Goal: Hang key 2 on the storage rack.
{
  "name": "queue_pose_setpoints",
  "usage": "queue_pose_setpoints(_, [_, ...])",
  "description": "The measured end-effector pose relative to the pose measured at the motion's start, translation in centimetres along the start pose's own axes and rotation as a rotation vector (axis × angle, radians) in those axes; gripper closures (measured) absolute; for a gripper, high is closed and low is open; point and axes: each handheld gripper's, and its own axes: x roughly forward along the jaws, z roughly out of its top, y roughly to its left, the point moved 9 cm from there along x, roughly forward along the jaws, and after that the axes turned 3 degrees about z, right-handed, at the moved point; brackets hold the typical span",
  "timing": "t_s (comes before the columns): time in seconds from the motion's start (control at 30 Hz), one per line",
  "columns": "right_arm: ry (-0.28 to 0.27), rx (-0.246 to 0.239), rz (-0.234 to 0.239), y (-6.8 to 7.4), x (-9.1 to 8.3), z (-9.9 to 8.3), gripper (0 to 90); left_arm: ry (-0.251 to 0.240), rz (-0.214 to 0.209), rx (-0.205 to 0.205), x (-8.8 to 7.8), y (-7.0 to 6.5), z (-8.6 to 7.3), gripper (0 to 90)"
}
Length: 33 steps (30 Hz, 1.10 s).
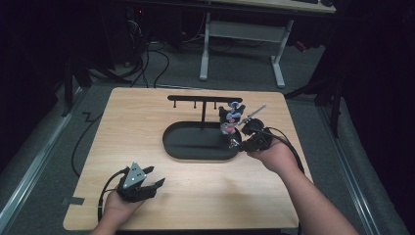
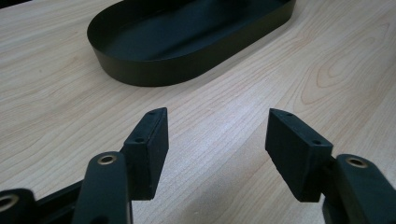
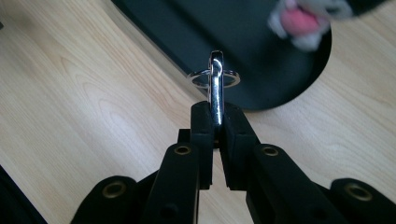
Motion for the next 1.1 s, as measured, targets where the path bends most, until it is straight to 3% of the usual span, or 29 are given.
queue_pose_setpoints(0.43, [-0.027, -0.008, 0.0, -0.1, -0.7, 4.3, 85.0, -0.002, 0.004, -0.005, 0.0, 0.3, -0.1, 40.3])
queue_pose_setpoints(1.1, [-0.054, 0.023, -0.005, -1.2, -1.4, 8.6, 85.0, 0.002, -0.002, -0.001, 0.0, 0.2, -0.1, 40.3])
